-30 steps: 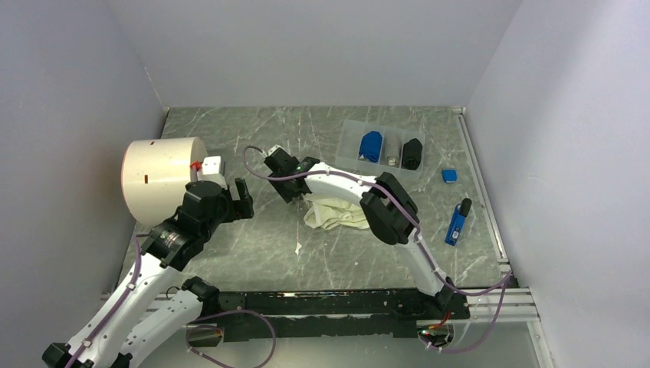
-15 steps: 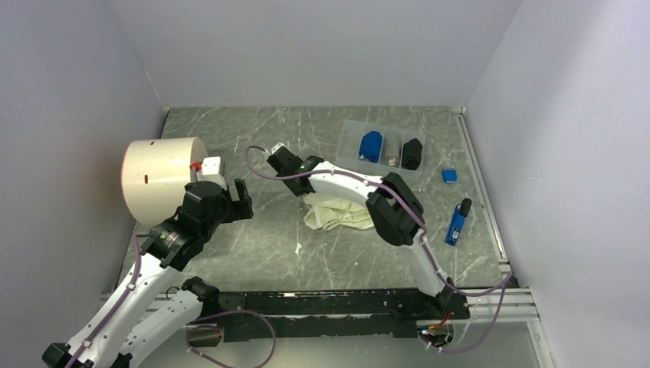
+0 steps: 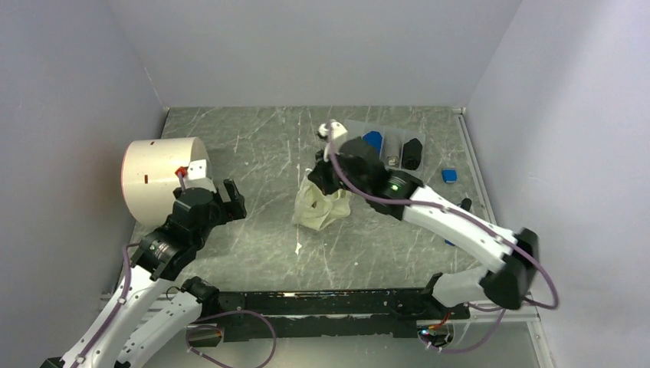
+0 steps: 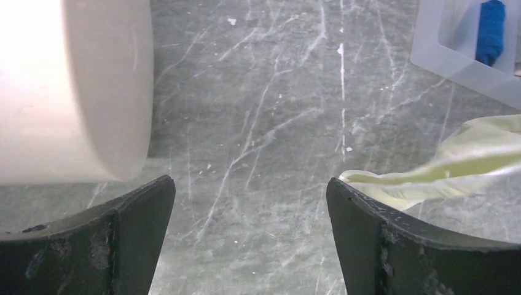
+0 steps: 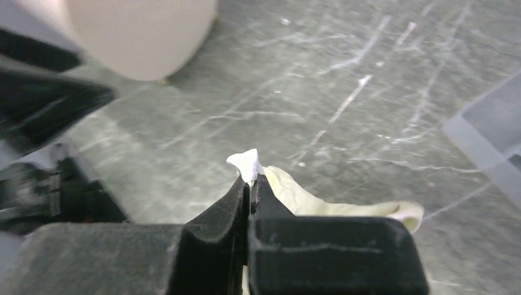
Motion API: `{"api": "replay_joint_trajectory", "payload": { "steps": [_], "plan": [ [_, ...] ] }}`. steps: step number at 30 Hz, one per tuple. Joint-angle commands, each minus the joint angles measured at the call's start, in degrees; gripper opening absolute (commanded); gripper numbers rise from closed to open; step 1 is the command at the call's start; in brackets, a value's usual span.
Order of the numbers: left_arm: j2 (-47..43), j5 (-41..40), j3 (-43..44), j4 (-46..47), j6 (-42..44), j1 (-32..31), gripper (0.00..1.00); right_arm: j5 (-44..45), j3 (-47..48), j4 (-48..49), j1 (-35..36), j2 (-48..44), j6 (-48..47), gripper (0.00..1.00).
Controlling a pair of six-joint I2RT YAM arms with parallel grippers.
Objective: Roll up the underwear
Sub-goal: Flatten out the underwear at the center of the board.
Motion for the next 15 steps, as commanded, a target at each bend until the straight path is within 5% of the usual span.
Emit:
{"api": "replay_joint_trajectory", "payload": {
  "steps": [1,10,15],
  "plan": [
    [-0.8,-5.2,1.9,-2.4,-3.1,0.3,0.98,-13.0,-7.4,9.9,0.1,-11.1,8.9,0.0],
    [-5.1,-9.5,2.1,-4.5,-5.4,0.3,0.98,-28.2,-6.7,13.1,0.1,-19.1,19.0,0.0],
    [-6.1,-7.8,1.5,-2.8,-4.3,0.3,0.98,-10.2,-9.6,4.7,-0.4,-17.8,18.2,0.03]
  ]
}}
